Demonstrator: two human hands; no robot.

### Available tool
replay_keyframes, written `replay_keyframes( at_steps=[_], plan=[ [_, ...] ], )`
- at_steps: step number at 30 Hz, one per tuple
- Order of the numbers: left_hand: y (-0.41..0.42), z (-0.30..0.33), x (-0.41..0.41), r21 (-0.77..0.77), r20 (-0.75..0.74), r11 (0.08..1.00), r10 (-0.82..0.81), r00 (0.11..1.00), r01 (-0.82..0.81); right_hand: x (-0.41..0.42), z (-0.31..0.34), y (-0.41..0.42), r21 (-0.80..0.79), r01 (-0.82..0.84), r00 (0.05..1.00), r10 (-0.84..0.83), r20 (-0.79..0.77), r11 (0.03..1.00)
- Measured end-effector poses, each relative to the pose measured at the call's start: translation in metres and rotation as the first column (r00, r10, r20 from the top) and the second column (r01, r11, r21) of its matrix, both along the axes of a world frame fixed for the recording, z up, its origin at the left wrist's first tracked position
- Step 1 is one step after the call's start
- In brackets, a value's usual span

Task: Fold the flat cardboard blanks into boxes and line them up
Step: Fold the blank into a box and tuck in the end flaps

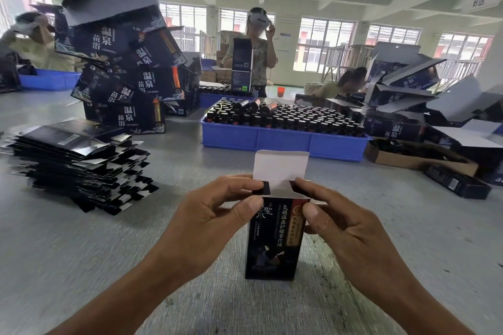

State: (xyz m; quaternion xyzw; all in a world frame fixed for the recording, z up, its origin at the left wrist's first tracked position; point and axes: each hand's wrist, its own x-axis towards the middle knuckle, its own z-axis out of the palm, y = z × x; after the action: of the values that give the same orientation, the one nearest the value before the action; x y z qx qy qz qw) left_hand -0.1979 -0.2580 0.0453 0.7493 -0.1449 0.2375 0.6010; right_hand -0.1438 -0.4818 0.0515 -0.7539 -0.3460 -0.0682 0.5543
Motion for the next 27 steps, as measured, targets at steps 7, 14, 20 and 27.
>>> replay_keyframes(
  at_steps=[7,14,20,27],
  plan=[
    [0.0005,-0.0005,0.0002,0.057,0.009,0.997,0.043,0.999,-0.044,-0.0018,0.0029,0.0013,0.049,-0.028,0.999,0.025,0.044,0.998],
    [-0.0003,-0.0001,-0.001,0.063,0.038,0.995,0.069,0.997,-0.071,-0.0053,0.0035,0.0032,0.121,-0.002,0.998,-0.005,0.055,0.993],
    [-0.0003,0.001,-0.0019,0.076,0.044,0.995,0.064,0.997,-0.067,-0.0059,0.0055,0.0025,0.172,-0.017,1.0,0.015,0.015,0.985],
    [-0.0016,0.0016,-0.0028,0.077,0.039,0.995,0.06,0.997,-0.063,-0.0093,0.0078,0.0014,0.161,-0.019,0.999,0.014,0.034,0.987]
  ],
)
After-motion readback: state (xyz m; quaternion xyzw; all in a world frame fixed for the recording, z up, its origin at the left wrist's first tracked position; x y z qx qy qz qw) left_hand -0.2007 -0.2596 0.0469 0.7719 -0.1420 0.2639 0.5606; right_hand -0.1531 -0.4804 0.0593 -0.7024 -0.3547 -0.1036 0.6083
